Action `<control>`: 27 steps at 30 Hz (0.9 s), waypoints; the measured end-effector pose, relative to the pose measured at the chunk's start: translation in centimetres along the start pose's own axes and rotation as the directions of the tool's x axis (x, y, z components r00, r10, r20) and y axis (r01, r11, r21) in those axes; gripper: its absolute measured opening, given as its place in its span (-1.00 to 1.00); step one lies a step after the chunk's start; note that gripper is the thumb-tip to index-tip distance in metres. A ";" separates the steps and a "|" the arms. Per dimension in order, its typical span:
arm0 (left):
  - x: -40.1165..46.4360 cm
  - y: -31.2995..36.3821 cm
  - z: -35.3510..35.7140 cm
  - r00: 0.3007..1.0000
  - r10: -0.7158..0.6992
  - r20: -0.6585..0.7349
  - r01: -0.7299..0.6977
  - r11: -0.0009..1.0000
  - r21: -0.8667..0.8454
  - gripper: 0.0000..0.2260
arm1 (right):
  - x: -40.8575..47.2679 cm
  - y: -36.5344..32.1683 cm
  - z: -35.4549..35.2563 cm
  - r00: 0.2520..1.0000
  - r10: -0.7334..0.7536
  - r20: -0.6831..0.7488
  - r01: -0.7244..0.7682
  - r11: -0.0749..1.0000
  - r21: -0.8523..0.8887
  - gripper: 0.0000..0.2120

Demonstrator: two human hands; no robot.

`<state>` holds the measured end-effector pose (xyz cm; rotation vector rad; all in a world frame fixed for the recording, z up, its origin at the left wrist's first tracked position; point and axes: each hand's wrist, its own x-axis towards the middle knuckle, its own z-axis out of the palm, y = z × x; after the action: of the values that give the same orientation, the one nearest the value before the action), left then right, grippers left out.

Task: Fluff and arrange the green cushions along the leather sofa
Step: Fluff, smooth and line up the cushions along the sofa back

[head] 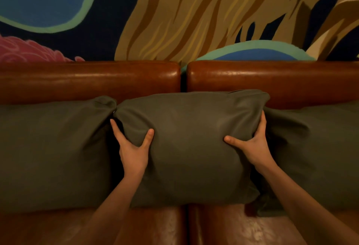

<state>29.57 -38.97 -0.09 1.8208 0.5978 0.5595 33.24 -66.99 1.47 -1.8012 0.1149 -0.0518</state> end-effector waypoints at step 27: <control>-1.7 -3.5 1.3 0.862 0.421 0.283 -0.504 0.647 0.572 -0.21 | -2.1 3.3 2.3 0.845 -0.532 0.065 0.396 0.539 -0.744 -0.06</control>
<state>28.67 -40.00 -4.01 2.6790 0.2163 0.6188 31.19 -65.25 -2.23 -2.6117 -0.2855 -0.6384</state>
